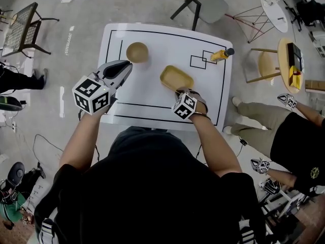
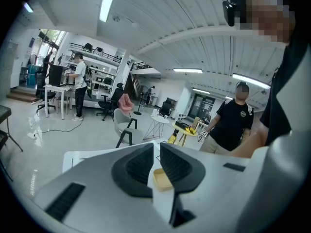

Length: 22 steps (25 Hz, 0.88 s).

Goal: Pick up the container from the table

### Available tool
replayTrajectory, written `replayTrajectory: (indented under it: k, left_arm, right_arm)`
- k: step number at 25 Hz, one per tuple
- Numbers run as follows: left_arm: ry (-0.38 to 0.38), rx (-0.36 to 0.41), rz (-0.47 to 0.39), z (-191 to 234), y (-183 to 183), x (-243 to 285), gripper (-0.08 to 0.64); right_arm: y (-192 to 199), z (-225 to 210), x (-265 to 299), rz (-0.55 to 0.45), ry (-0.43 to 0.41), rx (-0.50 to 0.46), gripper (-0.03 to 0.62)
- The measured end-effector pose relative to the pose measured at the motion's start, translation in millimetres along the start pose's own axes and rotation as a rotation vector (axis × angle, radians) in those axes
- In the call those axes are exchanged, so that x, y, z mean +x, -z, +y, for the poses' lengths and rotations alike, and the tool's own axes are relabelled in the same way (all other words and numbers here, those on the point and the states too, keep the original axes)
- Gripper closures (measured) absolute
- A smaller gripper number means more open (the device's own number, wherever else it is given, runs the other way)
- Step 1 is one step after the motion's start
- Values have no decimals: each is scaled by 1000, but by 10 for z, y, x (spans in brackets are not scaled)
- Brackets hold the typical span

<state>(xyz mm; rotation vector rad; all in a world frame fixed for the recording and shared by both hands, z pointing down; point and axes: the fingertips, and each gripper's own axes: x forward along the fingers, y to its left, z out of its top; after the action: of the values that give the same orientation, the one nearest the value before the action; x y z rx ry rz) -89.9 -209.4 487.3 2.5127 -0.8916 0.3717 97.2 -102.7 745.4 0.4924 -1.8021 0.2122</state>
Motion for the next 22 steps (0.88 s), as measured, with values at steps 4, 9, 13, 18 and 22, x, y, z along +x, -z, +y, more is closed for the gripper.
replayTrajectory:
  k: [4, 9, 13, 18, 22]
  left_arm:
    - [-2, 7, -10, -61, -30, -61, 514]
    - [0, 13, -19, -145, -58, -119, 514]
    - [4, 19, -26, -232, -79, -159, 514]
    - [3, 23, -30, -299, -79, -213, 514]
    - [-2, 22, -33, -328, -69, -243, 514]
  right_arm:
    - [-10, 34, -70, -3, 9, -11, 569]
    - [-12, 107, -185, -5, 12, -17, 569]
    - [-9, 135, -301, -8, 23, -28, 569]
    - [-45, 144, -488, -29, 44, -28, 569]
    - [-77, 124, -585, -55, 65, -24, 569]
